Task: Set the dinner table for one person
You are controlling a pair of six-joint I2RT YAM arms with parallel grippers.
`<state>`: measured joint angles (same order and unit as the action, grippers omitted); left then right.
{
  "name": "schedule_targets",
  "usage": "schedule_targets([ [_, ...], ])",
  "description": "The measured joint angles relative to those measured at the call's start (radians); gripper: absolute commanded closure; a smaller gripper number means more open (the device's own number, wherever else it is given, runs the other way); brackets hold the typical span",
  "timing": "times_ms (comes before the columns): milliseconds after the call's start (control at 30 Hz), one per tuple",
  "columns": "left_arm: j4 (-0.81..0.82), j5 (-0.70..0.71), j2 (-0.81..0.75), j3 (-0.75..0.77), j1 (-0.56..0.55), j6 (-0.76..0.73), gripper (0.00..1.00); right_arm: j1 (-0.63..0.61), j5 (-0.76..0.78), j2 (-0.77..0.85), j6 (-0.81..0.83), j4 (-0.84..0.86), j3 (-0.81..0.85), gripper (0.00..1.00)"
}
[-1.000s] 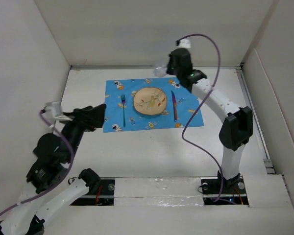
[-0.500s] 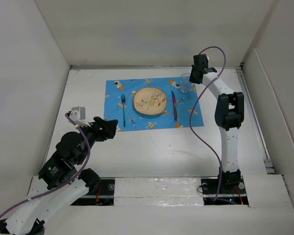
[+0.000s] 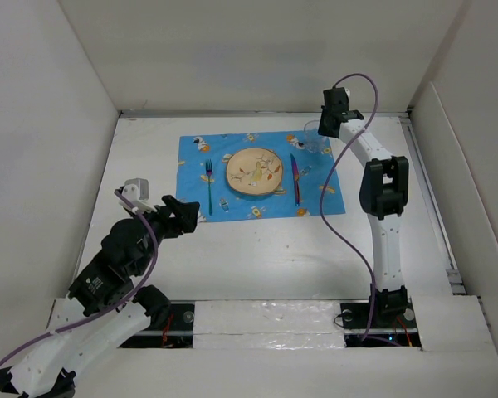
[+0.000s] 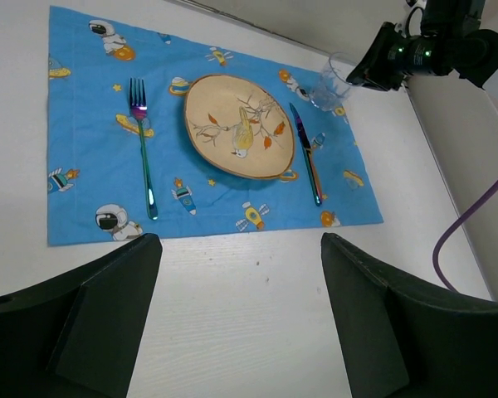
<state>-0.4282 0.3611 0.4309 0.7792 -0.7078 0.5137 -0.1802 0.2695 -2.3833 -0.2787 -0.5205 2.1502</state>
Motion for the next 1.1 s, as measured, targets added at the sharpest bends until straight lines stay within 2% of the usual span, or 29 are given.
schedule_targets([
  [167,-0.001,0.008,-0.002,0.0,0.0,0.001,0.24,0.001,-0.008,0.0,-0.003,-0.002,-0.001,0.52],
  [300,-0.003,0.01,-0.008,0.0,0.0,0.001,0.18,0.008,-0.061,0.014,-0.006,-0.006,-0.003,0.39],
  [400,-0.004,0.012,-0.024,0.0,0.0,0.002,0.15,0.014,-0.106,0.077,-0.006,-0.013,-0.025,0.32],
  [500,-0.003,0.013,-0.042,0.0,0.0,0.001,0.11,0.017,-0.153,0.22,-0.01,-0.013,-0.085,0.3],
  [600,0.0,0.013,-0.06,0.0,0.0,0.001,0.05,0.018,-0.22,0.446,-0.021,0.047,-0.193,0.34],
  [700,0.009,0.01,-0.073,0.011,0.0,0.0,0.04,0.004,-0.26,0.797,-0.05,0.203,-0.458,0.24],
  [800,0.01,0.014,-0.074,0.058,0.0,-0.002,0.02,-0.05,-0.258,1.159,-0.074,0.312,-0.708,0.24],
  [967,0.051,0.064,-0.113,0.186,0.0,-0.021,0.01,-0.129,-0.154,1.659,-0.112,0.437,-0.997,0.23],
  [1100,0.12,0.128,-0.234,0.2,0.0,-0.035,0.01,-0.129,-0.032,1.938,-0.133,0.483,-1.141,0.24],
])
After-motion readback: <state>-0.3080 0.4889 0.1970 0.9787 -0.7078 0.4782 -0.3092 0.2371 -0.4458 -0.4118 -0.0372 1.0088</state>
